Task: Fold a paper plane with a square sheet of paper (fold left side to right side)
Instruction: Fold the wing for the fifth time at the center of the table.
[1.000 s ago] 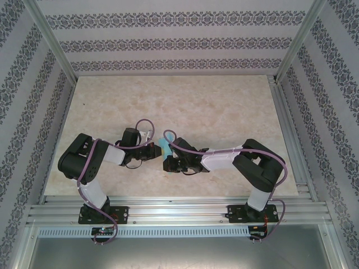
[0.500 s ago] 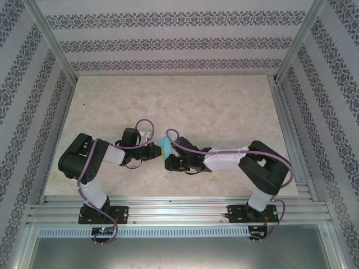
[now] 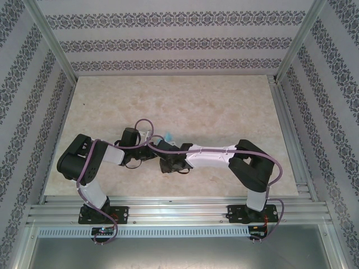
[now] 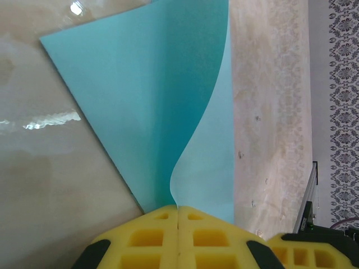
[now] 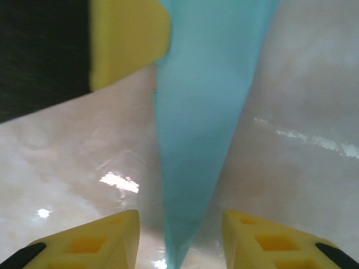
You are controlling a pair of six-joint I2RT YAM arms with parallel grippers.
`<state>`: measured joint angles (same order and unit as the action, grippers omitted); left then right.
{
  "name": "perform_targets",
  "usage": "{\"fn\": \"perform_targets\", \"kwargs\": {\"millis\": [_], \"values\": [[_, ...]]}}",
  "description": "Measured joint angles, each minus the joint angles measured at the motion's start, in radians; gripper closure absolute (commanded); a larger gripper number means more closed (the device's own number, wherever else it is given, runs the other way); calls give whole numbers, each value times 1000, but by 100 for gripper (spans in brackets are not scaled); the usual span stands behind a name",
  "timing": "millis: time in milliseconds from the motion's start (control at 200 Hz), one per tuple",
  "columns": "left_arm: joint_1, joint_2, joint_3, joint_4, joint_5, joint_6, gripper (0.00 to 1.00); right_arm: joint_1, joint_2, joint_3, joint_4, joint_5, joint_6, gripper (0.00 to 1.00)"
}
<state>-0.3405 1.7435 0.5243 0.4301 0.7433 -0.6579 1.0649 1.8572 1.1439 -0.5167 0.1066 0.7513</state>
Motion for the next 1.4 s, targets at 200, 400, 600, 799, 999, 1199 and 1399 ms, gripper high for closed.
{"fn": "perform_targets", "kwargs": {"millis": [200, 400, 600, 799, 999, 1199, 1399], "values": [[0, 0, 0, 0, 0, 0, 100, 0, 26, 26, -45, 21, -11, 61], [0, 0, 0, 0, 0, 4, 100, 0, 34, 33, -65, 24, -14, 64], [2, -5, 0, -10, -5, 12, 100, 0, 47, 48, -90, 32, -21, 69], [13, -15, 0, -32, -11, 23, 100, 2, 63, 74, -123, 43, -25, 73], [13, -18, 0, -37, -13, 26, 100, 9, 72, 89, -142, 54, -37, 73], [14, -17, -1, -35, -12, 26, 100, 9, 71, 89, -133, 46, -72, 65], [17, -17, -1, -34, -11, 25, 100, 14, 70, 90, -127, 41, -101, 59]]}}
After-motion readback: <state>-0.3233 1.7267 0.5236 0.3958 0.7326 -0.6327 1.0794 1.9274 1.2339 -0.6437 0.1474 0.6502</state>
